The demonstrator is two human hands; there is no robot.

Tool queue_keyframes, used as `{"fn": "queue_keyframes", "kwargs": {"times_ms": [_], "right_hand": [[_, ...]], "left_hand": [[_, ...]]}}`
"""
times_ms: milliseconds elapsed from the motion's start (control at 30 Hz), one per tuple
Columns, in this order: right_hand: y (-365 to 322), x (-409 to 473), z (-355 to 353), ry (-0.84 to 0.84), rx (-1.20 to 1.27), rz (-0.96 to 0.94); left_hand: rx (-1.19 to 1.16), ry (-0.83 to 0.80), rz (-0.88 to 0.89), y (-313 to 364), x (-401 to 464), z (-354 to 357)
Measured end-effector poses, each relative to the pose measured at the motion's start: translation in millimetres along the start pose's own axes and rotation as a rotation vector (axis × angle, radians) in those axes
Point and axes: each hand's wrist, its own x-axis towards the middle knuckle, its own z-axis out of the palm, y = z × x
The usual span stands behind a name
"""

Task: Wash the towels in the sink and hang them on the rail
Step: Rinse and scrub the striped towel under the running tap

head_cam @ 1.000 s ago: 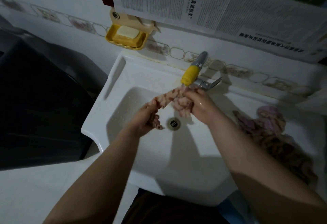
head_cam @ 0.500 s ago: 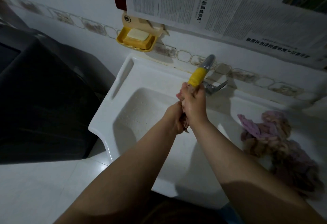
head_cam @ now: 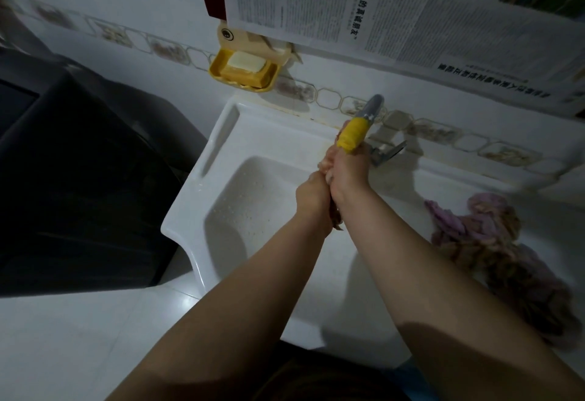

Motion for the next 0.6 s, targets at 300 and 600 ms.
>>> {"fn": "queue_keyframes", "kwargs": {"times_ms": [300,600], "right_hand": [[-18.3,25.1,-50.8,-0.072,-0.122,0.167],[-59.0,41.8,-82.1,-0.04,-1.1,-0.007]], "left_hand": [[0.638,-0.481,0.087,13.3,15.9,-30.9],[1.244,-0.614,0.125,39.2,38.1,-67.4]]}}
